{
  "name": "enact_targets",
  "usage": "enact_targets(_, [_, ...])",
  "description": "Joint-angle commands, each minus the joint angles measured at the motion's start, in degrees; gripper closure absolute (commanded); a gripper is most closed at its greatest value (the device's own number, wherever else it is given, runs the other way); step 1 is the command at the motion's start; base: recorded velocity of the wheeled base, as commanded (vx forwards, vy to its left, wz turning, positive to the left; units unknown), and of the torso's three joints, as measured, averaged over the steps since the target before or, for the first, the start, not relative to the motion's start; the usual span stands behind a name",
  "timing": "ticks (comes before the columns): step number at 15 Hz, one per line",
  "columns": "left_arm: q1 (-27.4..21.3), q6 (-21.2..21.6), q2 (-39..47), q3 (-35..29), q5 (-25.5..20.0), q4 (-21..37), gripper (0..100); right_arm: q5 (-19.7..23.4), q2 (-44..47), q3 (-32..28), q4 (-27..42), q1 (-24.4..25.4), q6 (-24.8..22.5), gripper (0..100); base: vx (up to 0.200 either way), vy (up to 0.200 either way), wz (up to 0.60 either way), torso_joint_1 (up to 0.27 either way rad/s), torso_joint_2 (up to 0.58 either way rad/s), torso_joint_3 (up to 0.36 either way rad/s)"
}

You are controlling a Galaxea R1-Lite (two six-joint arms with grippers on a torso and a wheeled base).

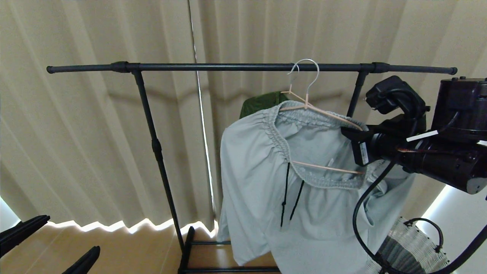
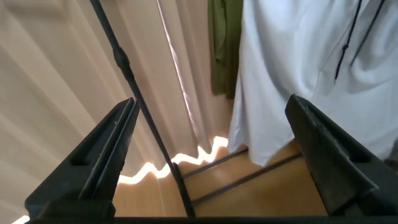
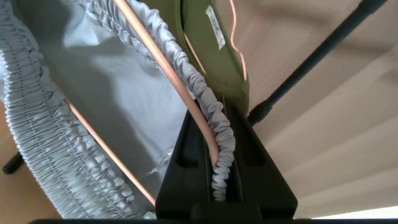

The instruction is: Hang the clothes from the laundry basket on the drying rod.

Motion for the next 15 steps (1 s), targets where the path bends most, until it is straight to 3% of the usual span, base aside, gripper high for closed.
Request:
enact_targets(1, [0.01,0.01,0.23,0.04,0.01,-0.07,0,0.01,0.18,-0.50,-0.03,2.13,0.14,100,0.200,0.000,0.00,-0.017,0.00,0.007])
enact_targets(12, [0.01,0.45,0.23,1.01,0.01,0.37,0,-0.08,2.12,-3.05,-0.56,2.92,0.14,100,0.200,0.000,0.00,0.001,0.00,0.004])
enact_targets(15, [-0.16,1.24,-0.20,2.24,0.01,0.28,0,-2.54,3.96,-4.72,-0.73,2.83,0.14,100,0.000,0.000,0.00,0.000,0.00,0.000])
